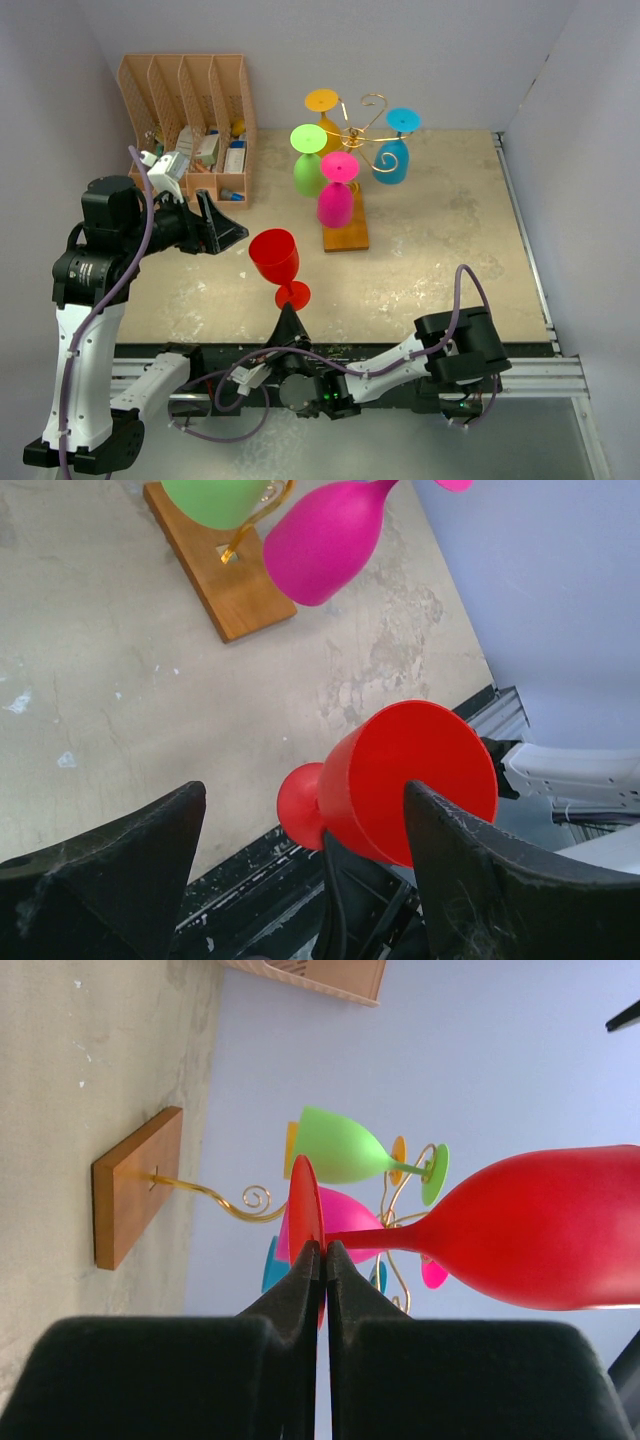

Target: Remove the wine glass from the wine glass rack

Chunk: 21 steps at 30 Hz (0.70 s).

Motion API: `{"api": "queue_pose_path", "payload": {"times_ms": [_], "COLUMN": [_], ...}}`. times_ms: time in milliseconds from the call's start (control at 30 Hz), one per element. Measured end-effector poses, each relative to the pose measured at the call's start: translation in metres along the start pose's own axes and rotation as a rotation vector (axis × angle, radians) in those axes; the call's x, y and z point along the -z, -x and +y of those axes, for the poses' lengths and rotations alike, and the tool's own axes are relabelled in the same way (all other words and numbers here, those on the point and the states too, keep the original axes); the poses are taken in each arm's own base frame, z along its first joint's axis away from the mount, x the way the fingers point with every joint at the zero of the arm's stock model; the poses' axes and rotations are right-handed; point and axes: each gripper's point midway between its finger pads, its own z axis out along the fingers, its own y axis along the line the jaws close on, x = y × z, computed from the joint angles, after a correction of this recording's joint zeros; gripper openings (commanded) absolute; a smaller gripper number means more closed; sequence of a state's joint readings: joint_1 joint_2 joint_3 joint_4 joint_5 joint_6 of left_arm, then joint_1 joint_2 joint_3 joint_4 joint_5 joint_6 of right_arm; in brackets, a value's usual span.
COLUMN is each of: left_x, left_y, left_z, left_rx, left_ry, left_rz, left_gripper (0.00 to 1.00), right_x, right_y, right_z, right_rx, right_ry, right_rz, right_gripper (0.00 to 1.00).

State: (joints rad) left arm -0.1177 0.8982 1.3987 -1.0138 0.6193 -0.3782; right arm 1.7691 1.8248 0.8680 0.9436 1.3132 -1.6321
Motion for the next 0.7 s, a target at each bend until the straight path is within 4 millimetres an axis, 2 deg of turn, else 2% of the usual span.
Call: {"api": "queue_pose_path", "payload": {"times_ms": [200, 400, 567, 633, 700], "left_x": [-0.008, -0.013, -0.017, -0.019, -0.02], "left_y": [-0.015, -0.022, -0.033, -0.038, -0.042], "left_z": [0.005, 0.008, 0.007, 0.009, 0.01], "left_rx": [0.018, 0.014, -0.006, -0.008, -0.011], "left_ry": [-0.021, -0.025, -0.043, -0.046, -0.049], "left_rz": [0.056, 0.095, 0.135, 0.151, 0.164], "left_gripper": [0.76, 0.64, 0.42, 0.3, 0.11], "right_x": [-0.003, -0.005, -0.007, -0.008, -0.009], "right_y": [0.012, 0.023, 0.026, 0.027, 0.026], "right_z": [0.009, 0.004, -0.005, -0.006, -0.006], "right_rx": [0.054, 0.069, 0.056, 0.059, 0.059], "right_ry": [-0.005, -0.023, -0.042, -0.044, -0.045], "right_rz": [-0.027, -0.061, -0.069, -0.07, -0.068], "right_gripper": [0.0, 0.0, 0.0, 0.0, 0.0]}}
